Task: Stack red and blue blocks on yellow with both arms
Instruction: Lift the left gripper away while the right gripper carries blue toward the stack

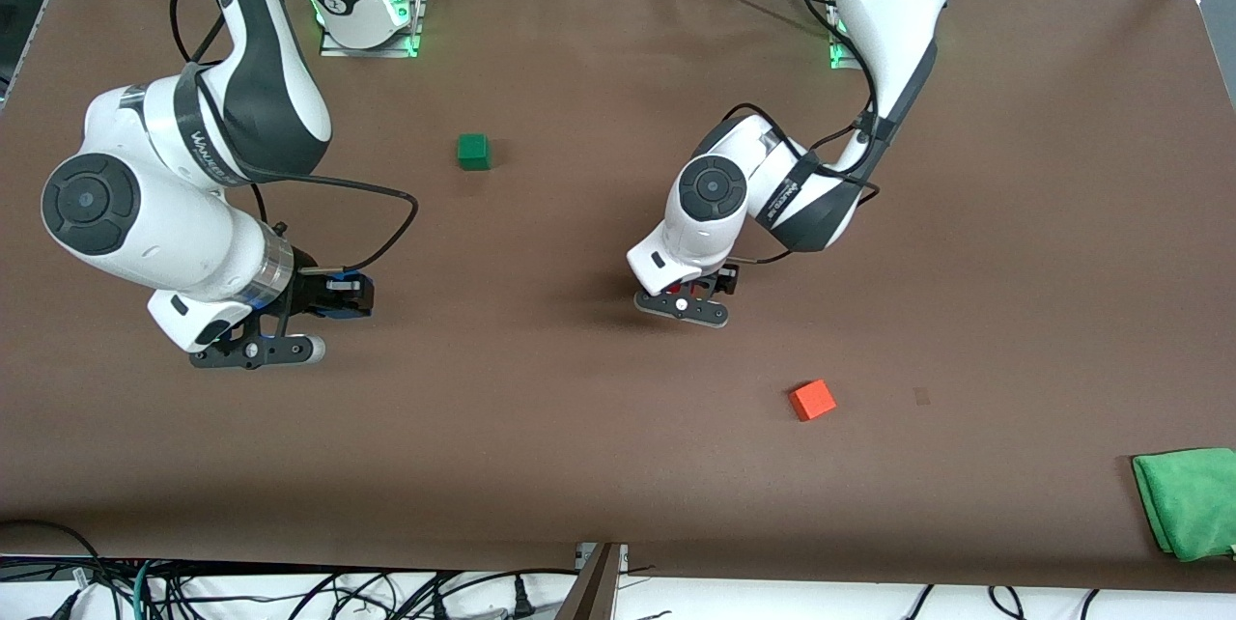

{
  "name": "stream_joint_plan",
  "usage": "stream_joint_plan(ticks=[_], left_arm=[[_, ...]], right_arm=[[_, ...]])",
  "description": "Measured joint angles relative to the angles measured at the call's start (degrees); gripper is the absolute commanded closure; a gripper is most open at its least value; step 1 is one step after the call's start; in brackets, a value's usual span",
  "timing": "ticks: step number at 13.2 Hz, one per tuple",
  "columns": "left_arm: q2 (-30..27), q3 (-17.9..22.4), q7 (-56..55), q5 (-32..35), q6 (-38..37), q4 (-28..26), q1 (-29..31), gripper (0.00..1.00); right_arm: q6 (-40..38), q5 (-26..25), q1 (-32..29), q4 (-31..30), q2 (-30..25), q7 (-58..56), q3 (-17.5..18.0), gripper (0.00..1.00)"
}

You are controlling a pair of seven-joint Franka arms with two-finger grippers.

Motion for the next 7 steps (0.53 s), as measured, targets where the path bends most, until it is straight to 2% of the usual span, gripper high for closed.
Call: stream_joint_plan(ticks=[3, 5, 7], left_arm=[[-0.7, 0.4, -0.5, -0.4, -7.9, 6.9, 2.9, 0.0], [-2.5, 0.4, -0.5, -0.4, -9.4, 8.8, 7.3, 0.0], [-5.6, 0.3, -0.4, -0.5, -10.2, 9.3, 11.8, 0.0]], right_arm=[[0.8, 0.0, 0.0, 2.2, 1.5, 9.1, 4.2, 0.99], [2.1, 0.0, 0.7, 5.1, 4.1, 19.2, 9.0, 0.99], [5.7, -0.1, 4.7, 6.6, 6.8, 29.4, 10.5, 0.99]])
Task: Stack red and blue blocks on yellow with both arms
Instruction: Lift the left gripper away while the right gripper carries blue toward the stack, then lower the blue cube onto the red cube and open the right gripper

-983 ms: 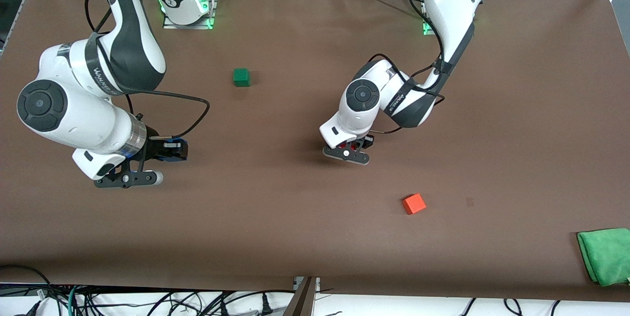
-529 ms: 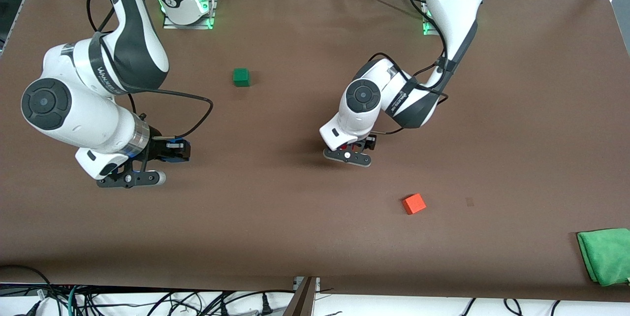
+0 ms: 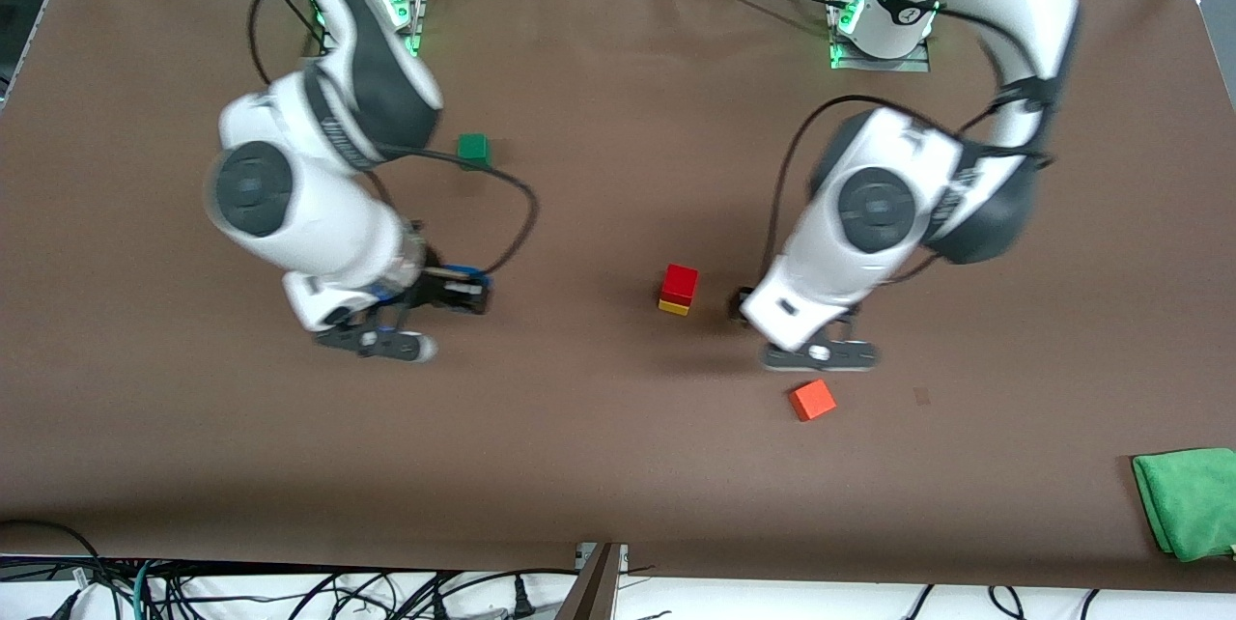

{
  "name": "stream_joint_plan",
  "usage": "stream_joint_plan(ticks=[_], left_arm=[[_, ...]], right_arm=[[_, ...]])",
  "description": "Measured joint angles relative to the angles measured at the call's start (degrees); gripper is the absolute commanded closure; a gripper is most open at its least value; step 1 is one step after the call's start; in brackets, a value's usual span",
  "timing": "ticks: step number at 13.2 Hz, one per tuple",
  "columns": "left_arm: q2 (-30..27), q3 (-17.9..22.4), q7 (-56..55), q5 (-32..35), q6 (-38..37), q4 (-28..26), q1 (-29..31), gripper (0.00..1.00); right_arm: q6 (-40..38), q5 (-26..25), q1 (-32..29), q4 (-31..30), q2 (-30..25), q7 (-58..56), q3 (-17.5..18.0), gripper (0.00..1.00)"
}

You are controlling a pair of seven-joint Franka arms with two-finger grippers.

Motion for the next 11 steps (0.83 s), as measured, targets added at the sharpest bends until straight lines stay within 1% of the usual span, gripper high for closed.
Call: stream_joint_plan(ticks=[1, 2, 4, 6, 7, 9, 11], left_arm=[[-2.8, -0.2, 1.2, 0.0, -2.8, 0.1, 3.1, 0.0], [-4.4, -0.1, 3.2, -0.1, -4.9, 0.2, 4.5, 0.0], [-8.1, 0.0, 10.9, -0.2, -10.5, 0.3, 8.2, 0.0], [-12.5, 0.5, 19.8, -0.4, -15.9, 0.4, 12.7, 0.0], [-14.8, 2.0, 23.6, -1.1, -18.5, 0.4, 13.9, 0.0], [-18.5, 7.3, 28.4, -5.2, -22.7, -0.2, 14.5, 0.0], [-21.0, 11.5, 30.0, -9.6, -23.5, -3.3, 14.7, 0.0]], right_arm=[[4.2, -1.0, 4.9, 0.3, 2.1, 9.1, 0.0, 0.99], [6.5, -2.3, 7.6, 0.3, 3.3, 13.8, 0.1, 0.99], [12.0, -6.4, 13.6, 0.4, 6.3, 24.8, 0.0, 0.99], [17.0, -9.5, 19.6, 0.6, 9.5, 32.7, -1.4, 0.99], [18.7, -9.9, 21.7, 1.1, 10.9, 34.7, -2.5, 0.99], [20.5, -9.9, 23.3, 3.1, 13.1, 36.0, -3.8, 0.99], [21.5, -9.9, 23.2, 4.4, 14.4, 36.1, -4.2, 0.98]])
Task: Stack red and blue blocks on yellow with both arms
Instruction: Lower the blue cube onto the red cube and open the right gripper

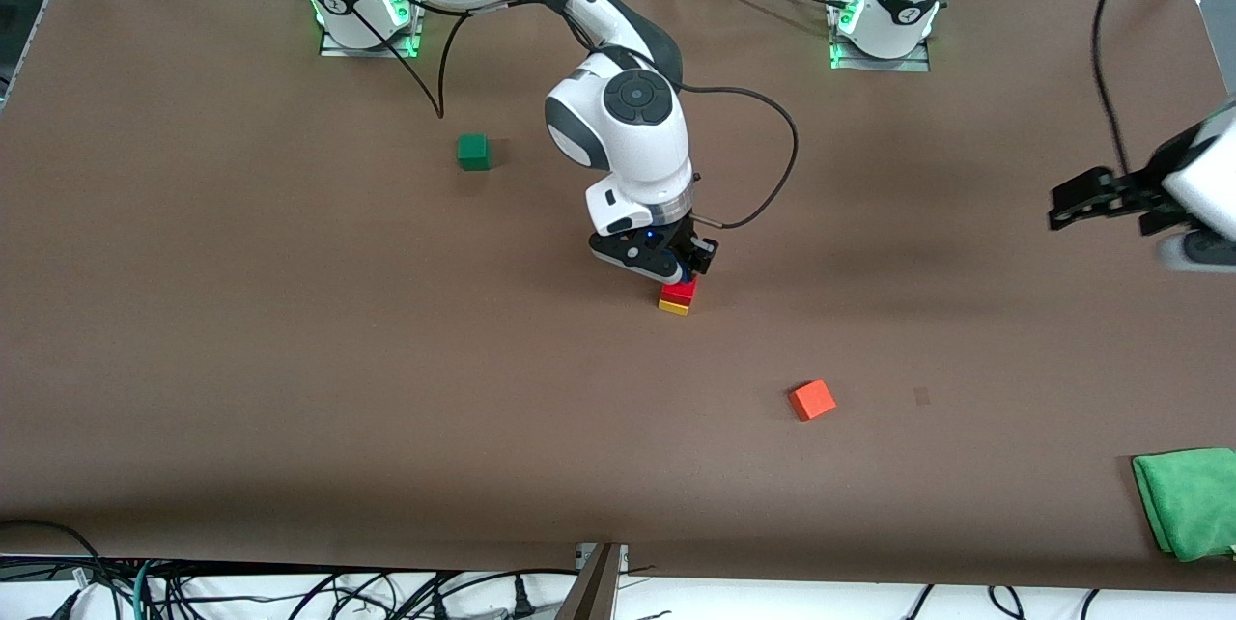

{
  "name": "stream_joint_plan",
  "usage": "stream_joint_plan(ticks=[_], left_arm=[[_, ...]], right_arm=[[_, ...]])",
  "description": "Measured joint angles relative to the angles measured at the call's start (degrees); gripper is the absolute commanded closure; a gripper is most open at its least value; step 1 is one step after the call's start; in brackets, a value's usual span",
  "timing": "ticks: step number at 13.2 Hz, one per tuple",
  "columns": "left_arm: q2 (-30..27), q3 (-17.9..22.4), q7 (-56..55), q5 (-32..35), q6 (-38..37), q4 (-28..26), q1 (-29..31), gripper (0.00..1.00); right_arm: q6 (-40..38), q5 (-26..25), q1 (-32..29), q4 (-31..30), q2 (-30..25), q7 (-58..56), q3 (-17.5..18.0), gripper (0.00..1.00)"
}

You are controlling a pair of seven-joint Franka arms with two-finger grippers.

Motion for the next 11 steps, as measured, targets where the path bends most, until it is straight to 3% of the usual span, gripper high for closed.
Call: stream_joint_plan(ticks=[4, 7, 8, 10, 11], left_arm=[[-1.2, 0.8, 0.1, -1.1, 0.7, -4.1, -0.1, 0.0], [-1.2, 0.6, 0.1, -1.1, 0.7, -4.2, -0.1, 0.0], [-1.2, 0.7, 0.1, -1.1, 0.7, -4.2, -0.1, 0.0], [-1.2, 0.7, 0.1, -1.1, 0.7, -4.2, -0.1, 0.0], [-1.2, 0.7, 0.1, -1.1, 0.7, -4.2, -0.1, 0.0]], right_arm=[[0.1, -2.5, 0.5, 0.4, 1.1, 0.0, -0.2, 0.97], [0.2, -2.7, 0.9, 0.4, 1.6, 0.0, -0.2, 0.8], [0.2, -2.7, 0.9, 0.4, 1.7, 0.0, -0.3, 0.63], [0.2, -2.7, 0.9, 0.4, 2.0, 0.0, -0.4, 0.0], [0.3, -2.7, 0.9, 0.4, 2.0, 0.0, -0.4, 0.0]])
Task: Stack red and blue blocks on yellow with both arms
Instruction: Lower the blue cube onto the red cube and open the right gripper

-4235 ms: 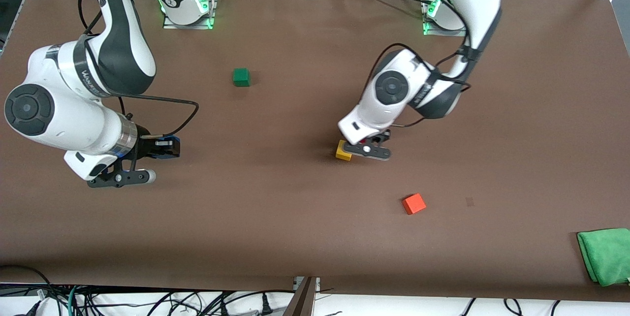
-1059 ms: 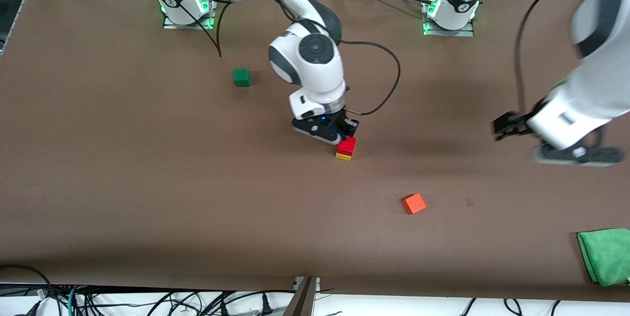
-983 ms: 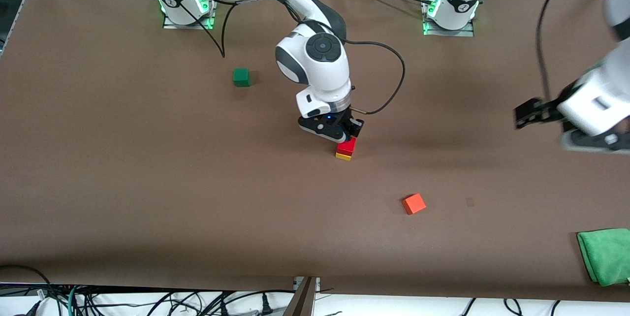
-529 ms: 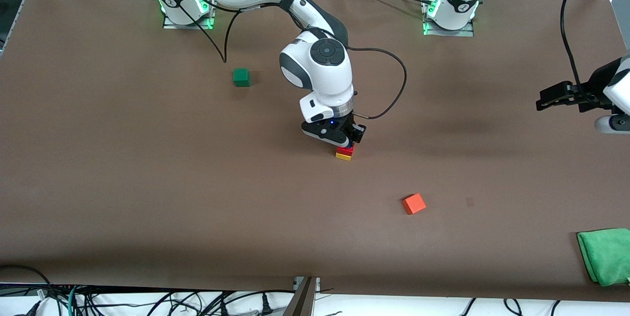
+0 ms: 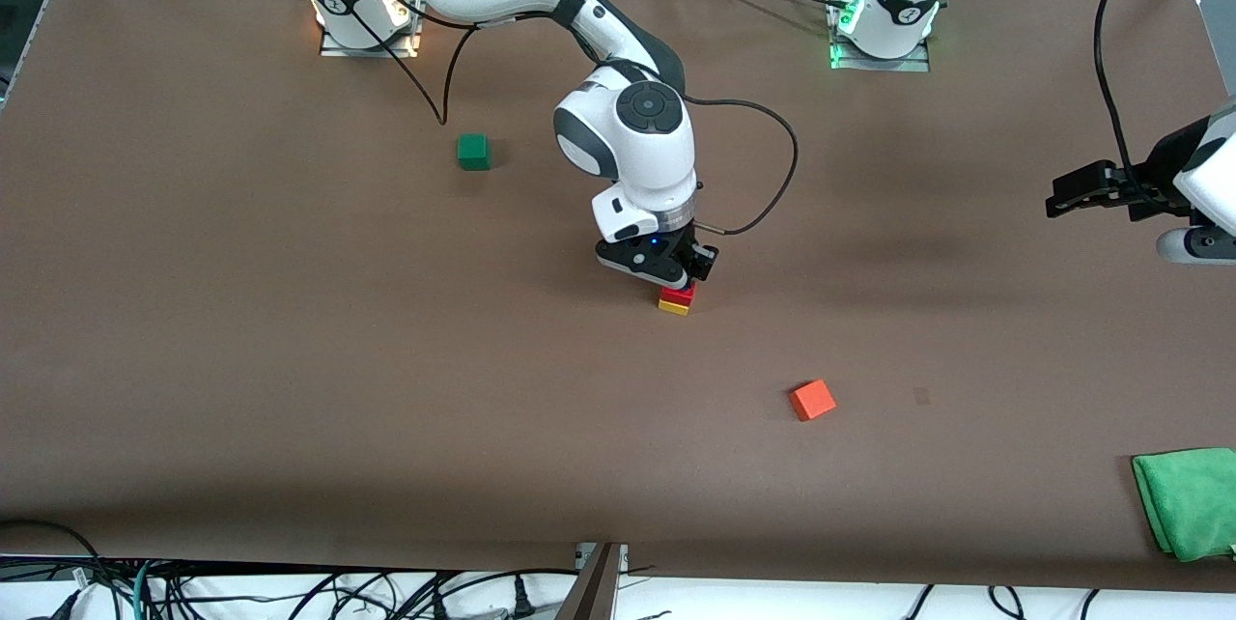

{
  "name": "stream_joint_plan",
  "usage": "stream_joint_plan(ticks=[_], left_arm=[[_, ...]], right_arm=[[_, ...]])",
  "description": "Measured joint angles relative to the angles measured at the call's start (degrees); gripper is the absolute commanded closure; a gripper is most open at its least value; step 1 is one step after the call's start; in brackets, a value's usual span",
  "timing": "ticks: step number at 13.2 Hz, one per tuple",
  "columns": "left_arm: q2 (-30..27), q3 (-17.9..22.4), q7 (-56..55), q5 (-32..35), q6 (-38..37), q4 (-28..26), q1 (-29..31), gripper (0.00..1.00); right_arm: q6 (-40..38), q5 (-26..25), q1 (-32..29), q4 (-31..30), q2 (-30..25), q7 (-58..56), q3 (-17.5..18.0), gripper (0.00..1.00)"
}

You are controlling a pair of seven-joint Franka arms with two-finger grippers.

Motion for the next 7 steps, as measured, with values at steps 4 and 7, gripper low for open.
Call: stream_joint_plan(ticks=[4, 7], left_arm=[[0.0, 0.0, 0.0, 0.0, 0.0, 0.0, 0.0, 0.0], [0.0, -0.1, 0.0, 0.0, 0.0, 0.0, 0.0, 0.0]], right_arm=[[-0.3, 0.0, 0.0, 0.6, 0.0, 0.0, -0.5, 0.0], [-4.5, 0.0, -0.6, 2.1, -0.6, -0.1, -1.2, 0.0]])
